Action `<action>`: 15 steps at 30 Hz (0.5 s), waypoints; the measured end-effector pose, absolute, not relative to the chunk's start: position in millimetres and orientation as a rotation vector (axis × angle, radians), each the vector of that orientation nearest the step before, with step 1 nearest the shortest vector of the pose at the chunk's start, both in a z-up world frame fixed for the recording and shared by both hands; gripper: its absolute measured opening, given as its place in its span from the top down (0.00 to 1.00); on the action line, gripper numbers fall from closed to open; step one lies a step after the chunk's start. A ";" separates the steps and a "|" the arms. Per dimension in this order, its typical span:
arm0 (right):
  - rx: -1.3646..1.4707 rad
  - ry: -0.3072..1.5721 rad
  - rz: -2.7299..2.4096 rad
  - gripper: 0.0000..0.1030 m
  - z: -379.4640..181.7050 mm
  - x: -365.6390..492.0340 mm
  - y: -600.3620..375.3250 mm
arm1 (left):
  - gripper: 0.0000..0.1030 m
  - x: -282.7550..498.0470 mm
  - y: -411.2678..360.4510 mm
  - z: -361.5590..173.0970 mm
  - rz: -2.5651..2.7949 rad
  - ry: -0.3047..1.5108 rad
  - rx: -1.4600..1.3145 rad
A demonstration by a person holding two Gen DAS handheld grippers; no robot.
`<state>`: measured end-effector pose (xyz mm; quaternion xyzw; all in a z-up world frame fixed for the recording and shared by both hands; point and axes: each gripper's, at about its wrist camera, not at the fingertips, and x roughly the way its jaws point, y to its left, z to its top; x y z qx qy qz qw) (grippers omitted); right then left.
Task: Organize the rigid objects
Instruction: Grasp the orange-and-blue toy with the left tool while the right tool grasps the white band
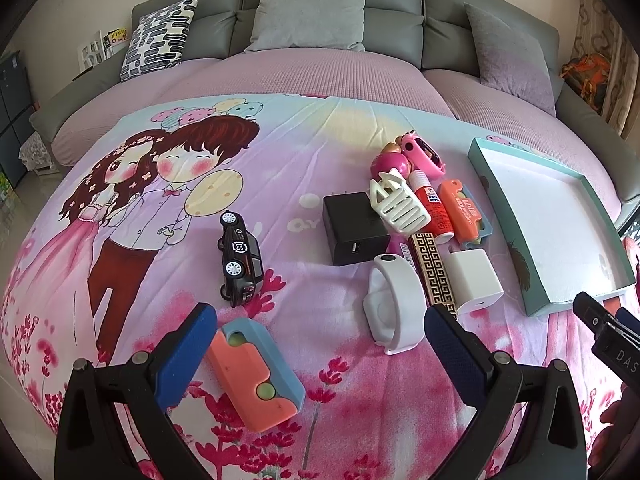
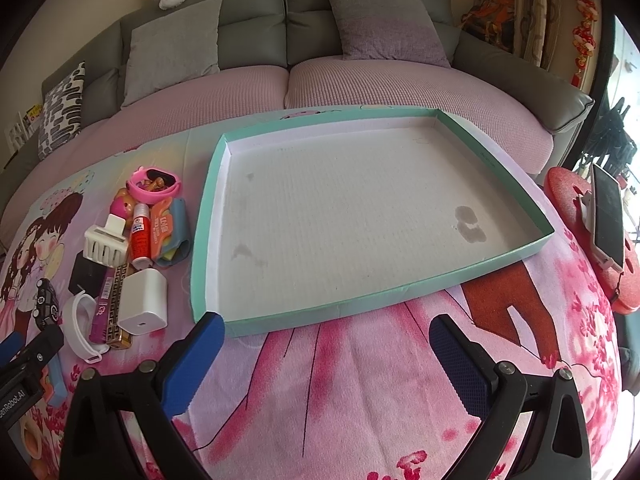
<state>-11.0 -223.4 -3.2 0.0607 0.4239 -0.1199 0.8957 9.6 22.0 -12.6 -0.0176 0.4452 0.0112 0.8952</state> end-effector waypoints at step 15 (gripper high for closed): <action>0.016 0.795 0.113 0.02 7.6 -1.2 -111.5 | 0.00 5.3 86.5 -11.8 0.150 0.983 -0.125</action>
